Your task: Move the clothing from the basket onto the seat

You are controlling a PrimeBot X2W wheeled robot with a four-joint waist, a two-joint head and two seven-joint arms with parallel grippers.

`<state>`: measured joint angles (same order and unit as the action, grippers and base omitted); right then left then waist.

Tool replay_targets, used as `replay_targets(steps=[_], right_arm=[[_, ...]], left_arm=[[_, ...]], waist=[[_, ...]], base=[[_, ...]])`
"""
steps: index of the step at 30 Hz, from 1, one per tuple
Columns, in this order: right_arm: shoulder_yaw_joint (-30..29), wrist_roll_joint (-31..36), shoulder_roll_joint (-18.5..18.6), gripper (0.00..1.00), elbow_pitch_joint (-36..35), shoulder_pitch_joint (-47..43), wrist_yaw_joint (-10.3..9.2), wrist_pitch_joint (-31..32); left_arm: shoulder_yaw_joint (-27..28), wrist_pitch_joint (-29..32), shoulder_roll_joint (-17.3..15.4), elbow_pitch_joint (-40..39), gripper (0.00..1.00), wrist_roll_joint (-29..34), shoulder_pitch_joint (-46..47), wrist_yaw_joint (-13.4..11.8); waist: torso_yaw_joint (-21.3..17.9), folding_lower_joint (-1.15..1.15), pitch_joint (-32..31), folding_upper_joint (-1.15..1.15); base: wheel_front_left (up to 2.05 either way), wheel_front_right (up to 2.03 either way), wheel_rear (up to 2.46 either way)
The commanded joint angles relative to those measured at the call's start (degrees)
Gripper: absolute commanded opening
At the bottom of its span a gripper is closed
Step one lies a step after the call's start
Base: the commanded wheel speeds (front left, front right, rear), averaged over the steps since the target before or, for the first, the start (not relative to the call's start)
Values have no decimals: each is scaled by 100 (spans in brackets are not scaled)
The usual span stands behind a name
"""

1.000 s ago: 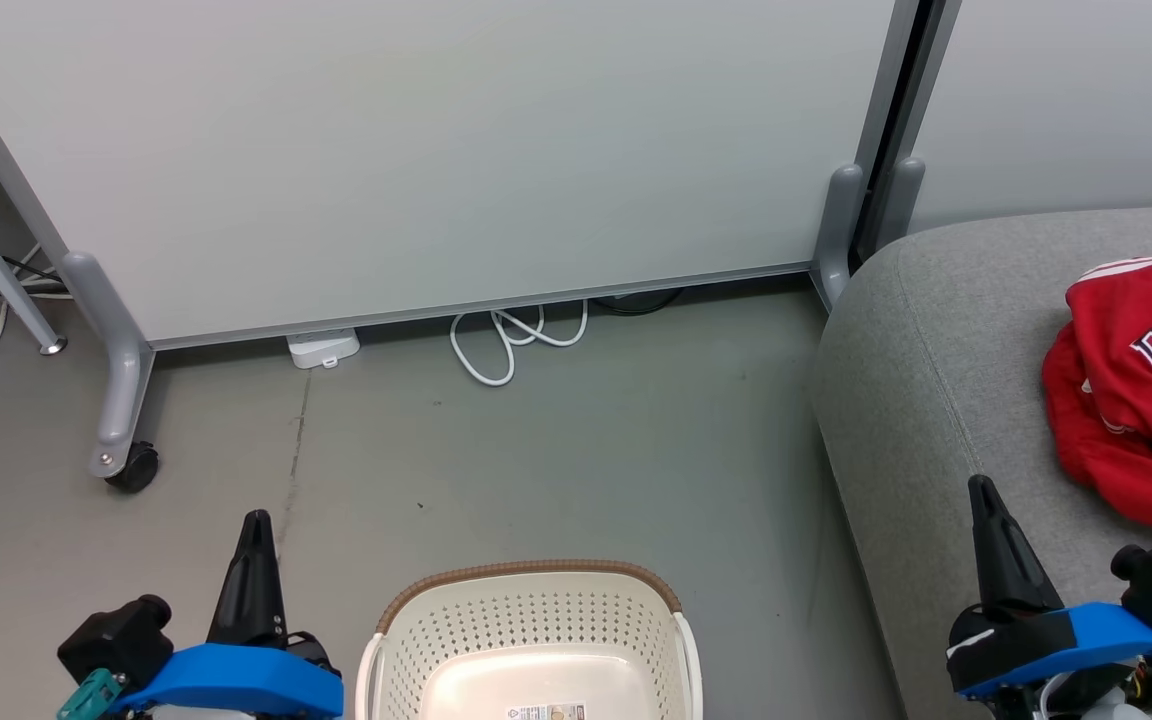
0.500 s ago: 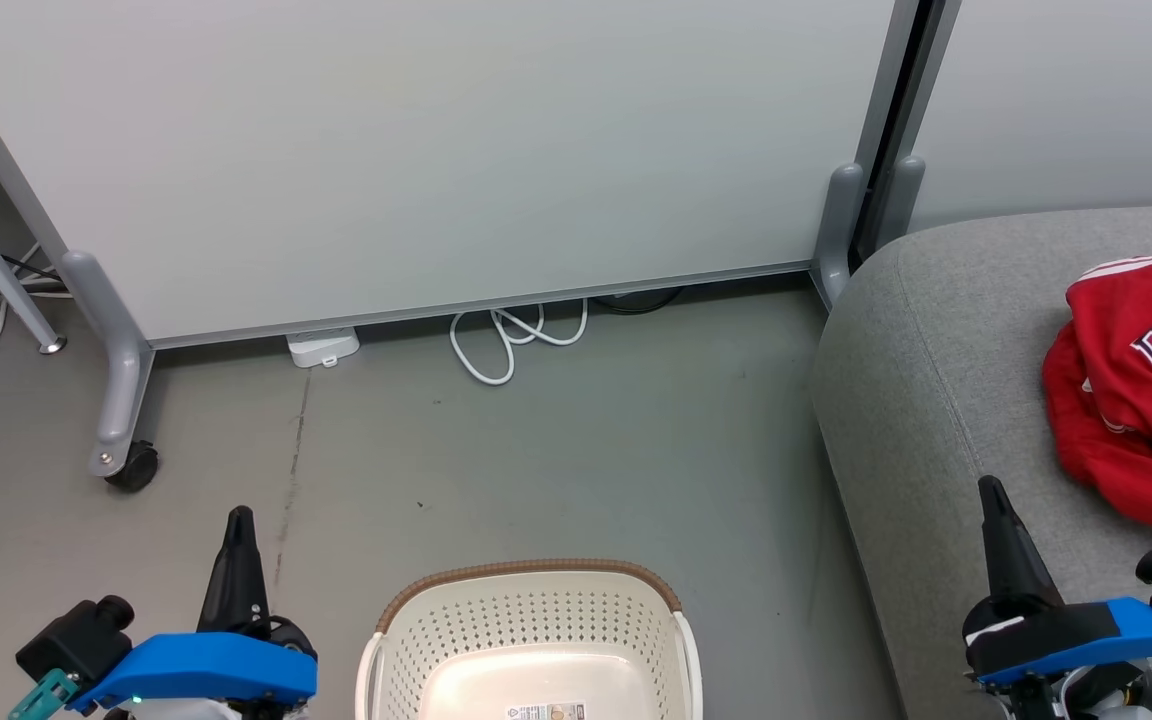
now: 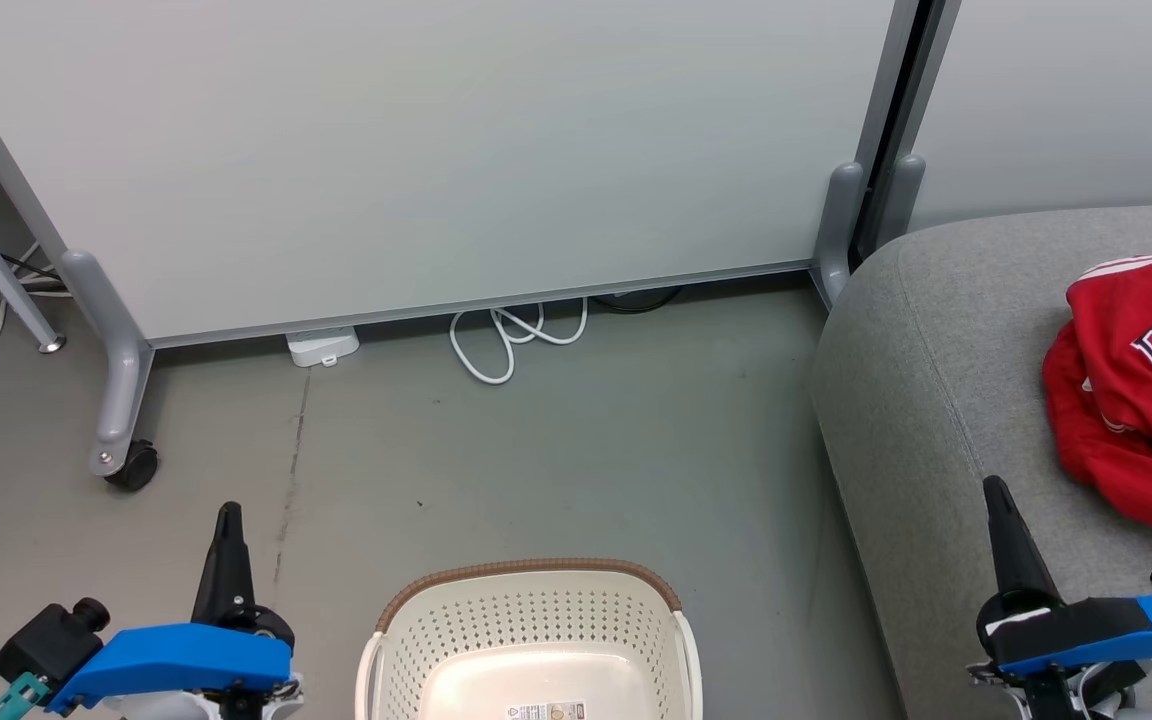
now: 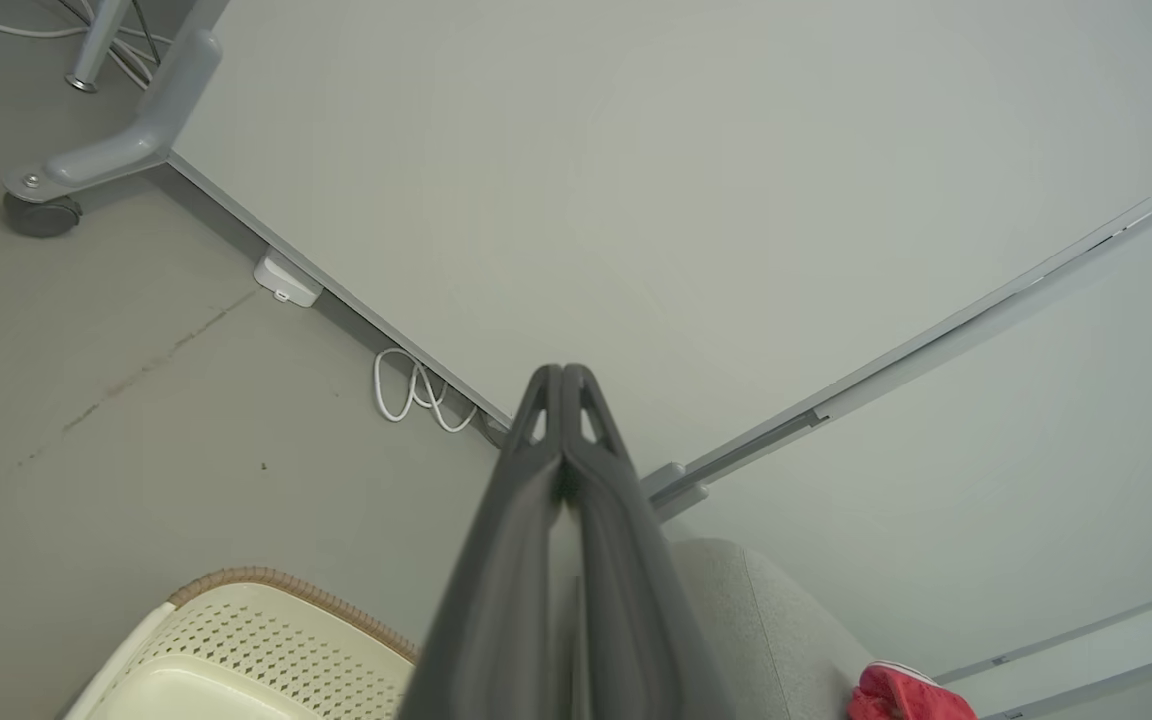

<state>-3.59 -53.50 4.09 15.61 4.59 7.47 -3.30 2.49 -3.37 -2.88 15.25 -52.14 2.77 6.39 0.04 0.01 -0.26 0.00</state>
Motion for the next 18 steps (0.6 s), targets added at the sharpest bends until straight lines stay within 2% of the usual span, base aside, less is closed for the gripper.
replay_targets(steps=[1, 18], right_arm=[[-27, -209, 1, 0, -86, 147, 2, 44], [-111, -1277, -37, 0, -115, 160, 3, 326]], left_arm=[[32, 48, -2, -81, 0, -195, 176, 35], [152, 328, -1, -99, 0, -1305, 241, 65]], waist=[[0, 0, 1, 0], [-1, 0, 11, 0]], base=[[0, 0, 0], [0, 0, 0]])
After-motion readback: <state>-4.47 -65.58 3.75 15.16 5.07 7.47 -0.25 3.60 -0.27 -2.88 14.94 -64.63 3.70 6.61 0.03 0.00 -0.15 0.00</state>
